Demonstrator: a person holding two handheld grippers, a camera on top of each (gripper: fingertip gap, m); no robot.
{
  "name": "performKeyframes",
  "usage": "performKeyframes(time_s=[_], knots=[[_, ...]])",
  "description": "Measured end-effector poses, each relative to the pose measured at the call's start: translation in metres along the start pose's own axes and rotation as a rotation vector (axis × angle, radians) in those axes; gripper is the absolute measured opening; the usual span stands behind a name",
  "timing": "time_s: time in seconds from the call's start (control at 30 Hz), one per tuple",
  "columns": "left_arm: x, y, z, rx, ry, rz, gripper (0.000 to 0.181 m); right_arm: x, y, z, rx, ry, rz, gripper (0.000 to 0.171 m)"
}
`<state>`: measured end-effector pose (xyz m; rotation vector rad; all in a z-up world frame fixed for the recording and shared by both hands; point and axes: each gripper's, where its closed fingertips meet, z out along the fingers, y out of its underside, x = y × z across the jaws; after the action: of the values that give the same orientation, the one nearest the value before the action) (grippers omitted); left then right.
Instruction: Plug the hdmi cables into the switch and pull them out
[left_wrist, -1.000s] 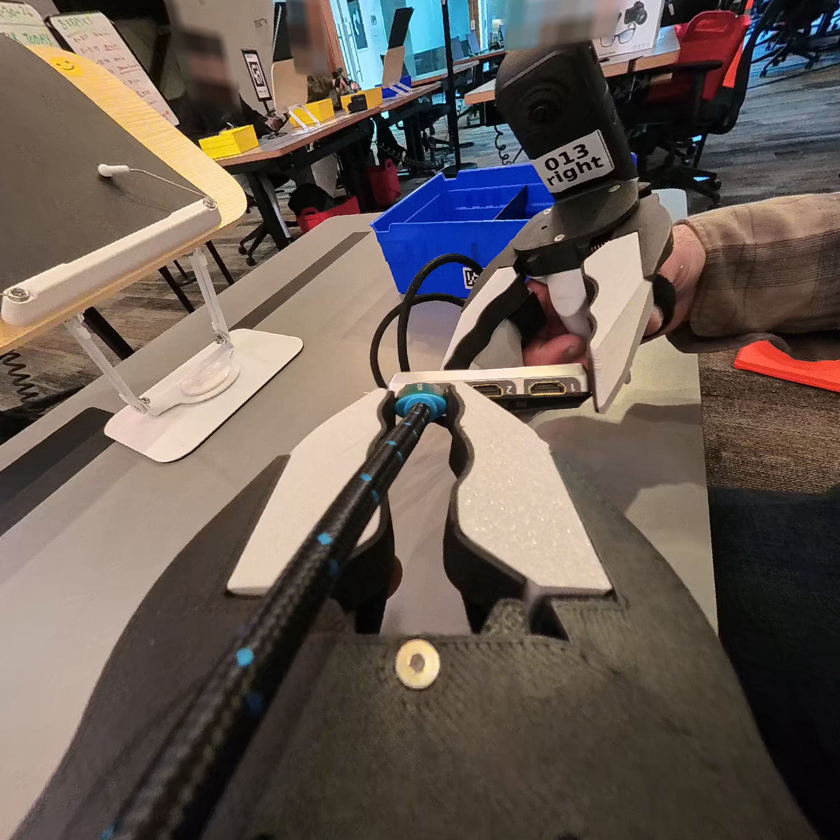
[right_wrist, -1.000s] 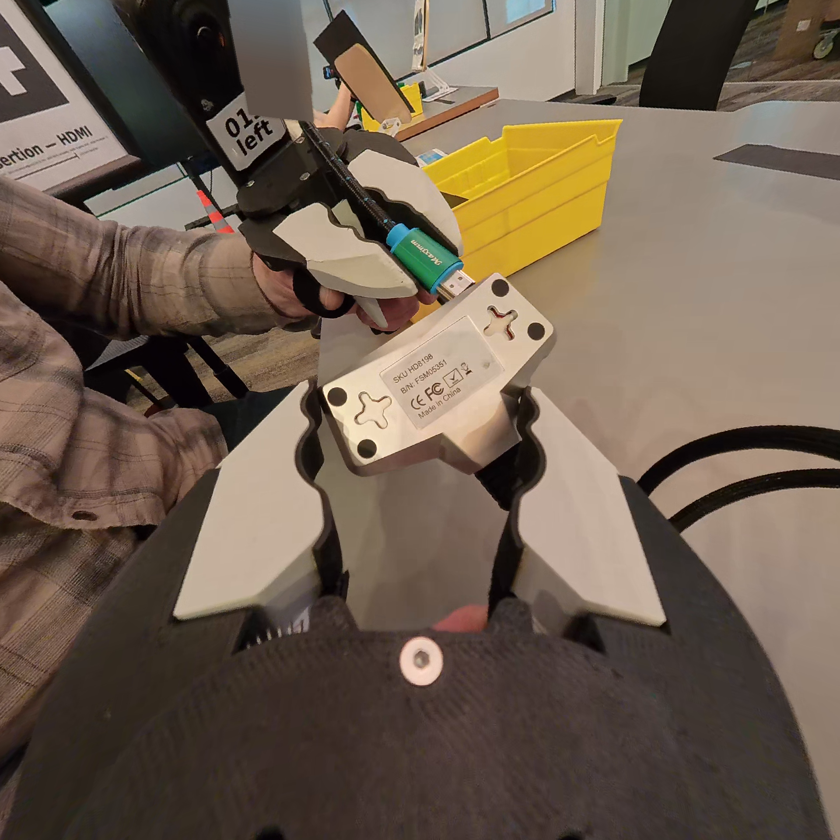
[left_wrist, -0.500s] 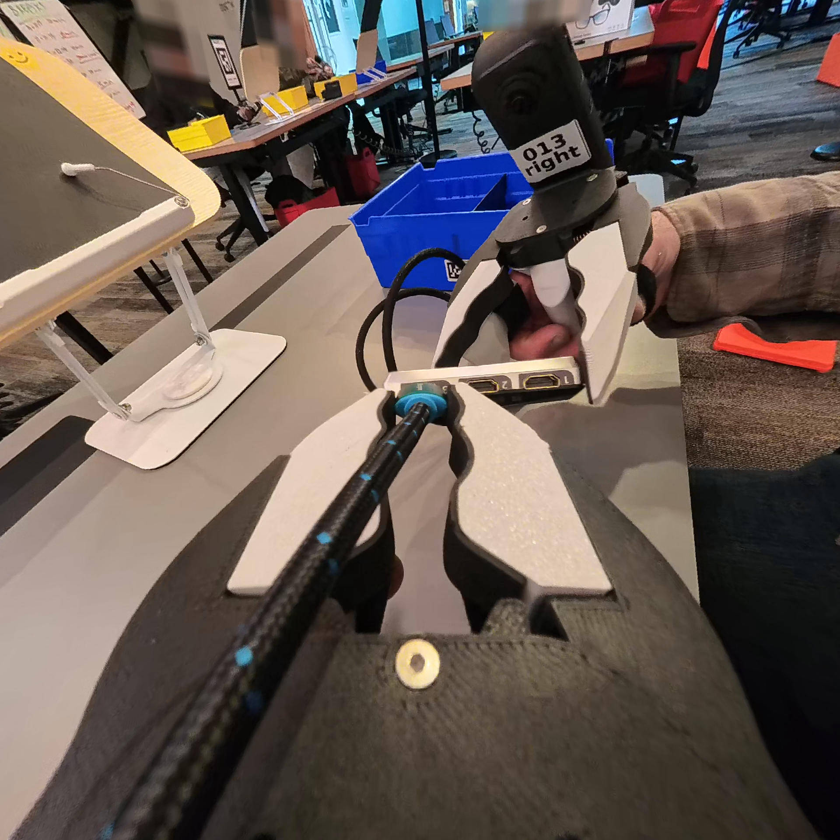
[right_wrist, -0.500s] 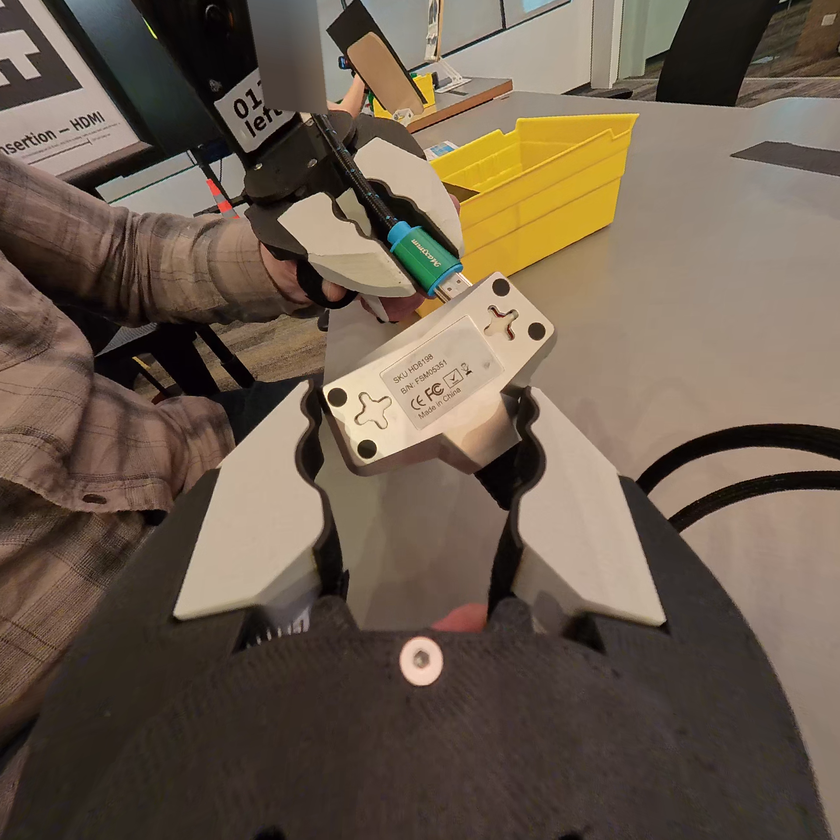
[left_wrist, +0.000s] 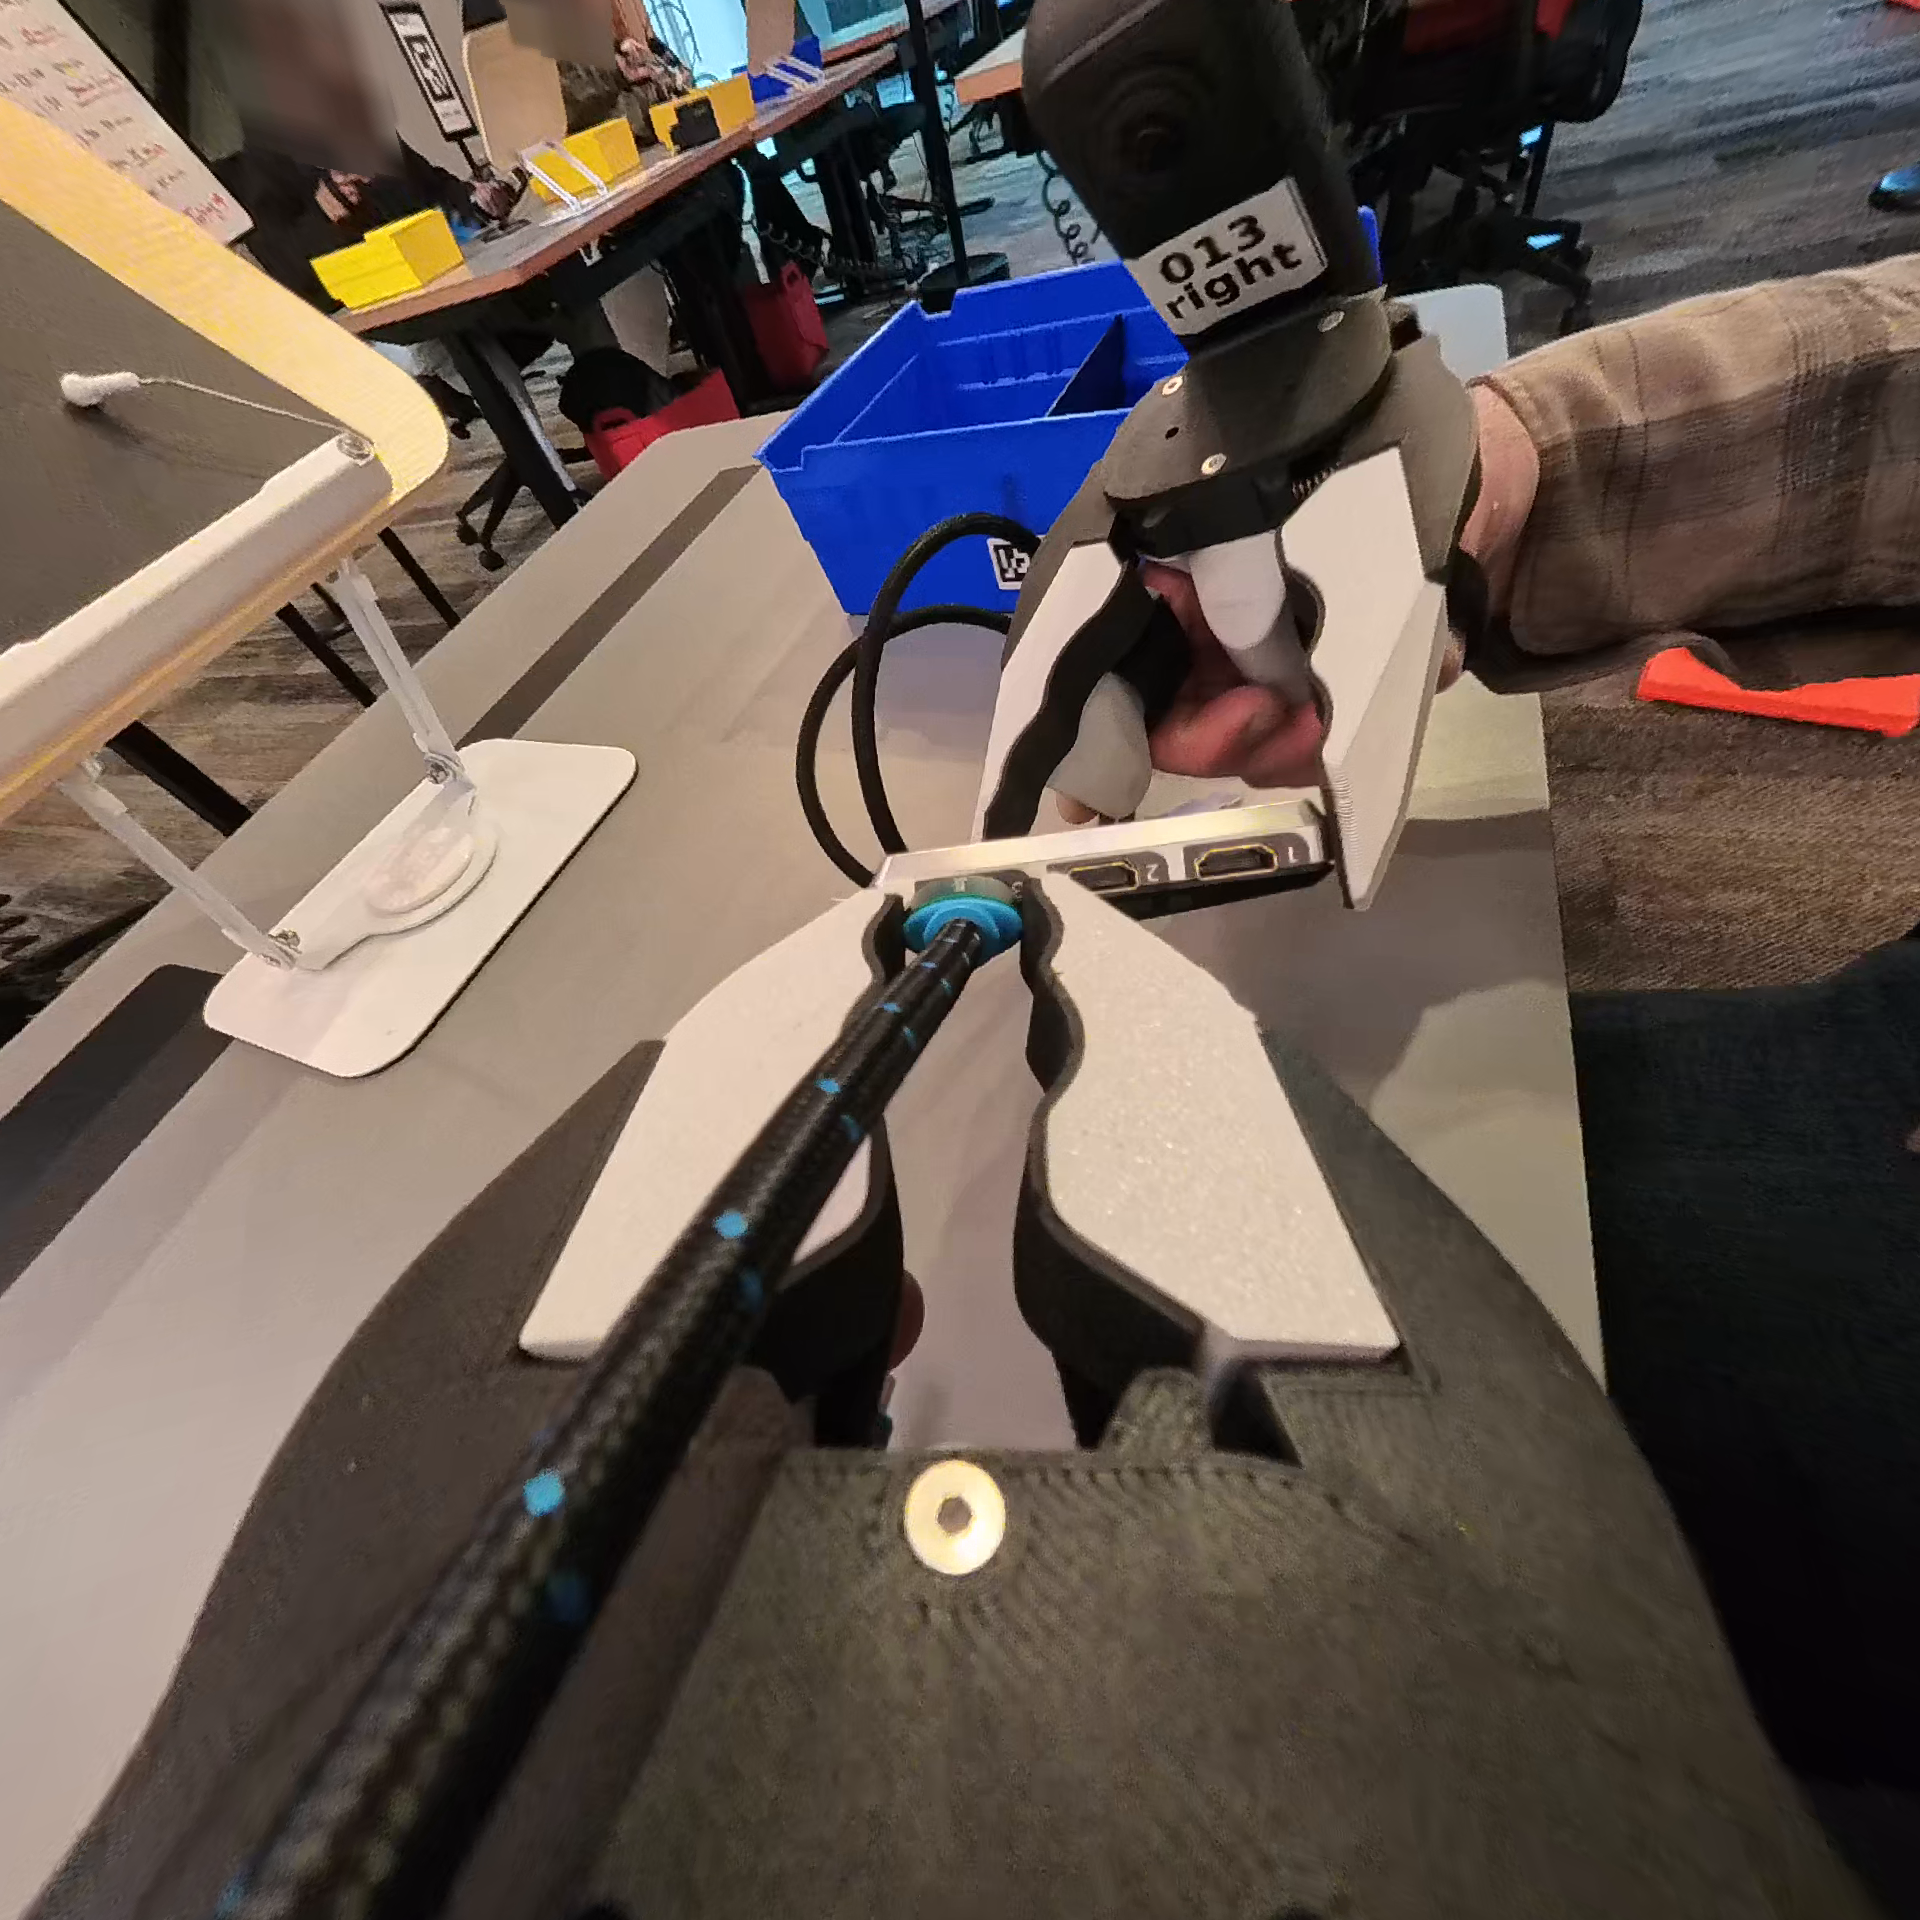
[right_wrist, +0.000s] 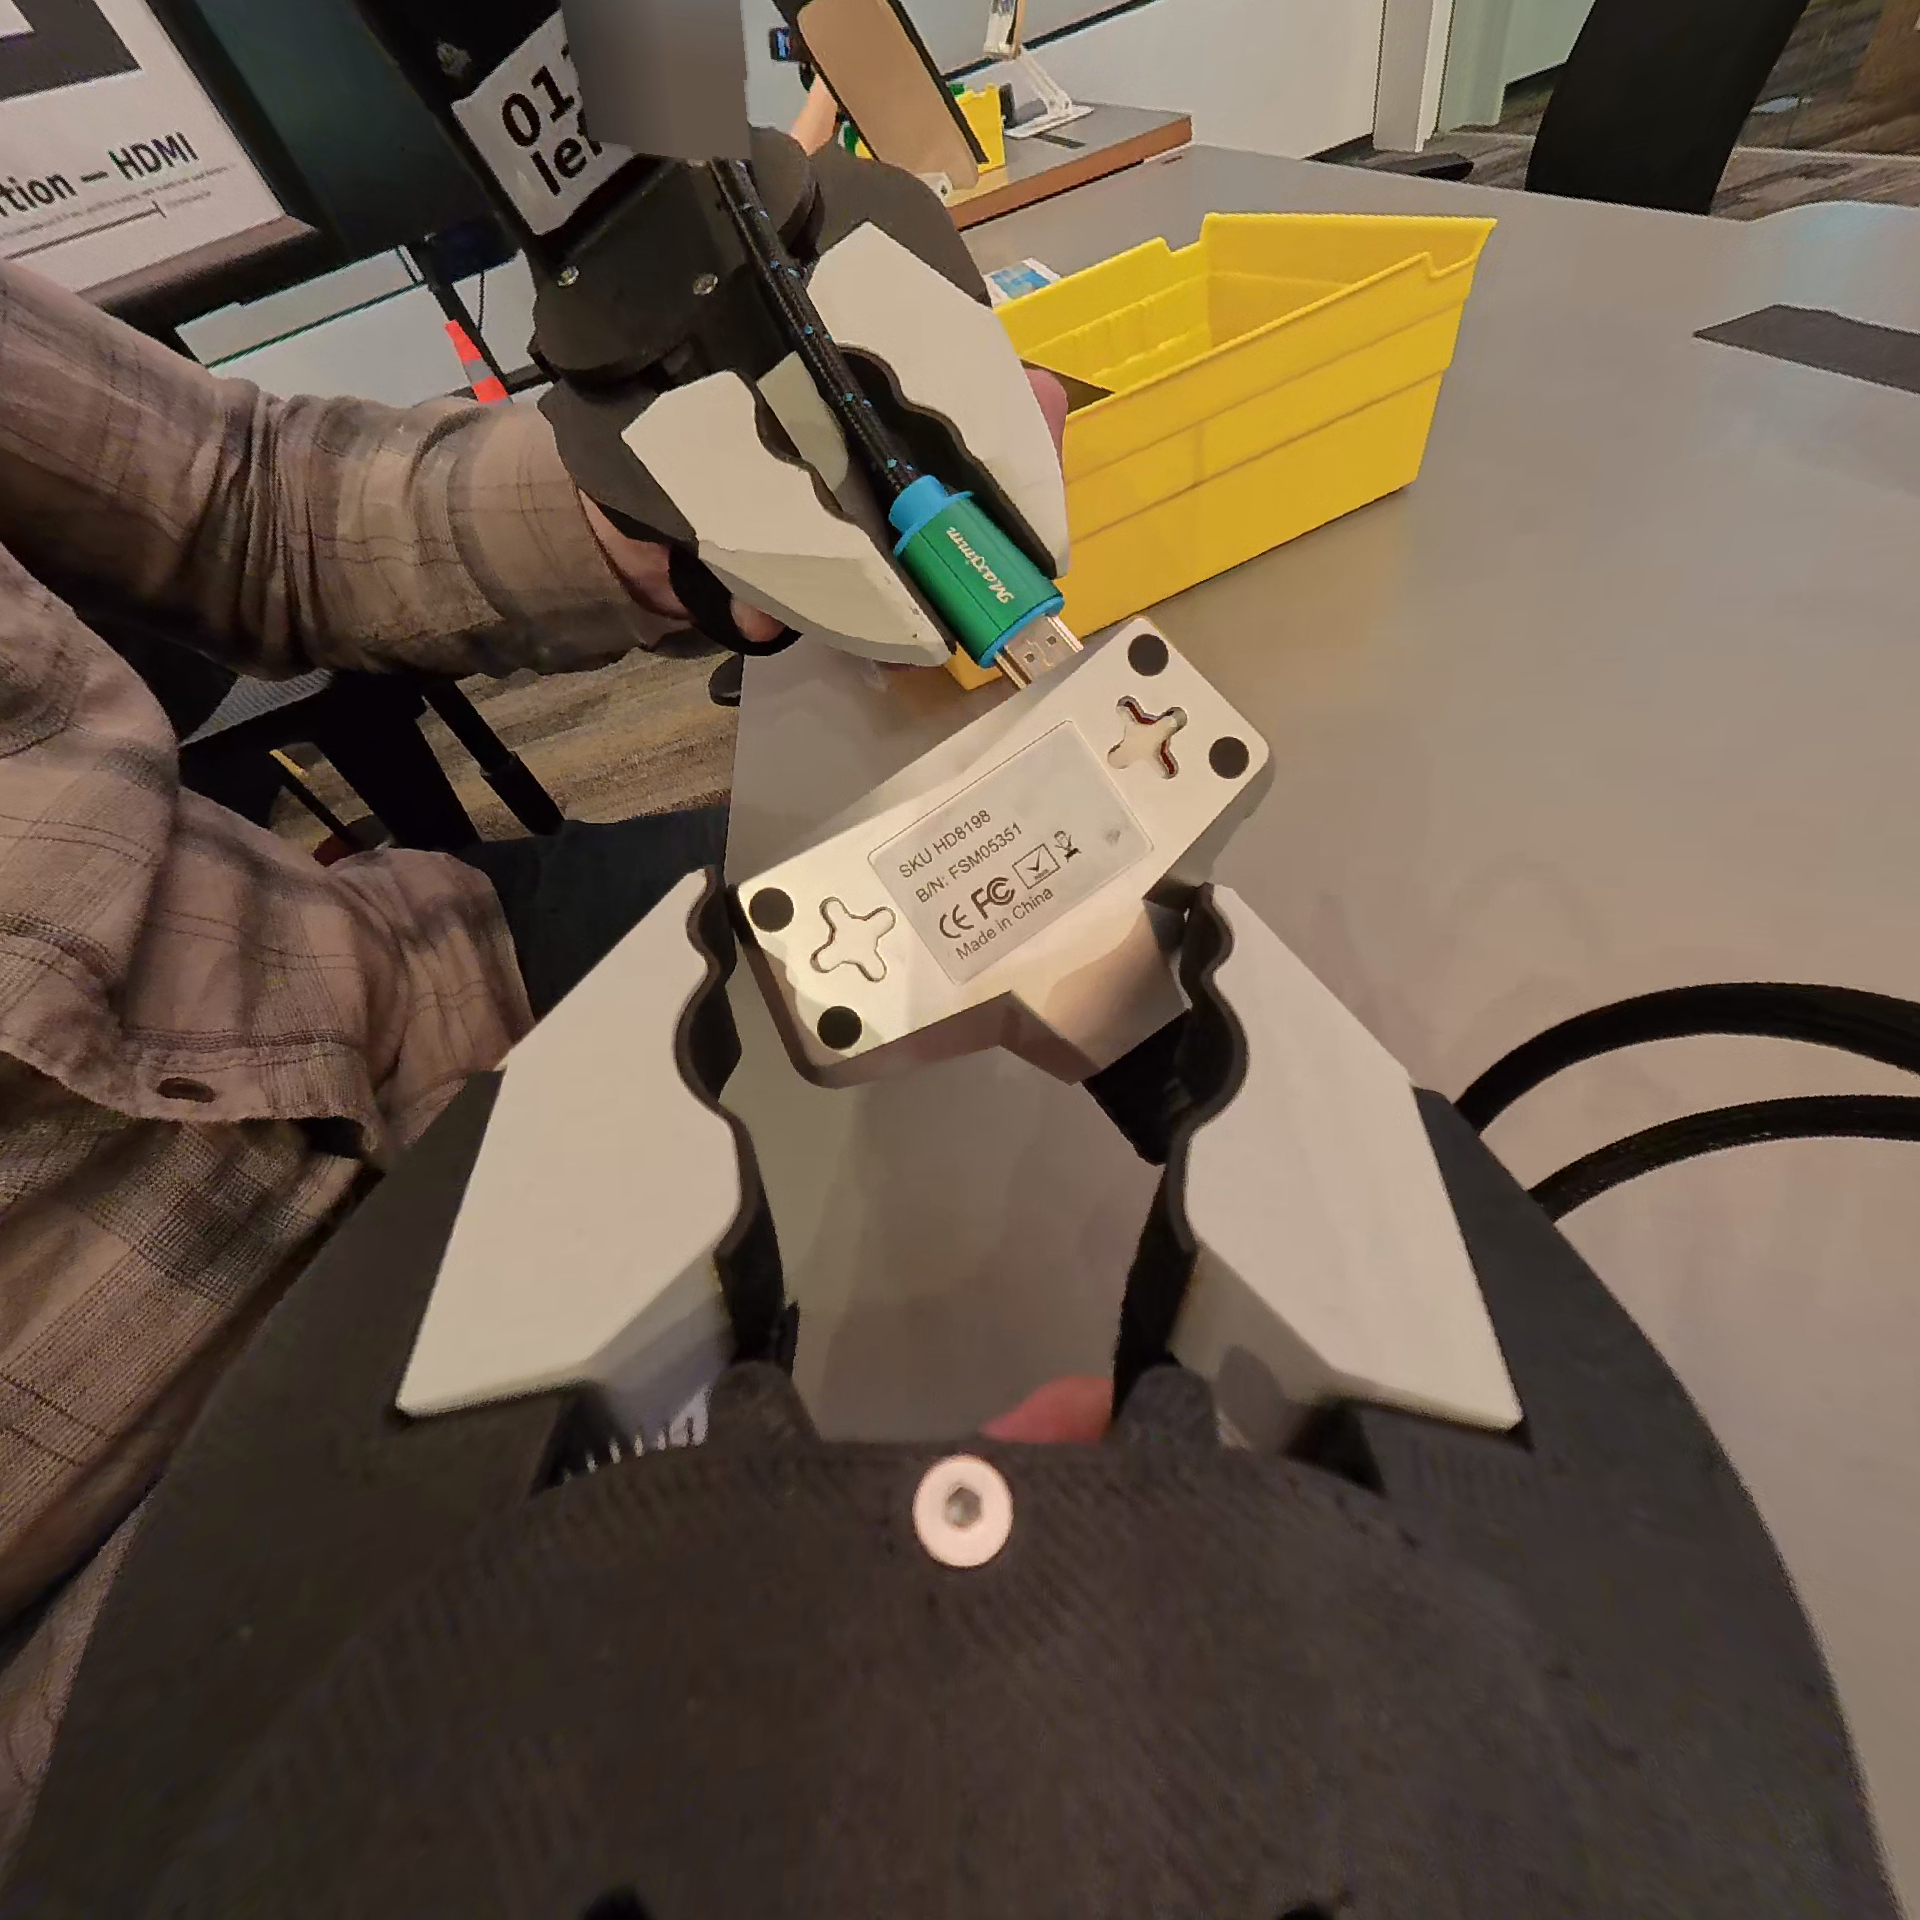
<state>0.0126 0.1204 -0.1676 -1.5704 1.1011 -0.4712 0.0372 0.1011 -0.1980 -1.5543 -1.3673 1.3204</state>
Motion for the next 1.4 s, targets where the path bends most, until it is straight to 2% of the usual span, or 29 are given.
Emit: performKeyframes(time_s=[0.8,1.0,1.4], knots=[[0.0026,-0.0013,0.0002,-0.063,0.007,0.113,0.021,-0.0002,0.0028,0.0012,-0.037,0.009,-0.026,0.085],[0.0008,-0.0015,0.0031,-0.076,0.006,0.001,0.021,0.0021,0.0021,0.0015,-0.050,0.039,-0.047,0.085],[0.0021,-0.0045,0.0038,-0.013,0.010,-0.039,0.021,0.0007,0.0012,0.0006,-0.037,0.037,-0.062,0.085]])
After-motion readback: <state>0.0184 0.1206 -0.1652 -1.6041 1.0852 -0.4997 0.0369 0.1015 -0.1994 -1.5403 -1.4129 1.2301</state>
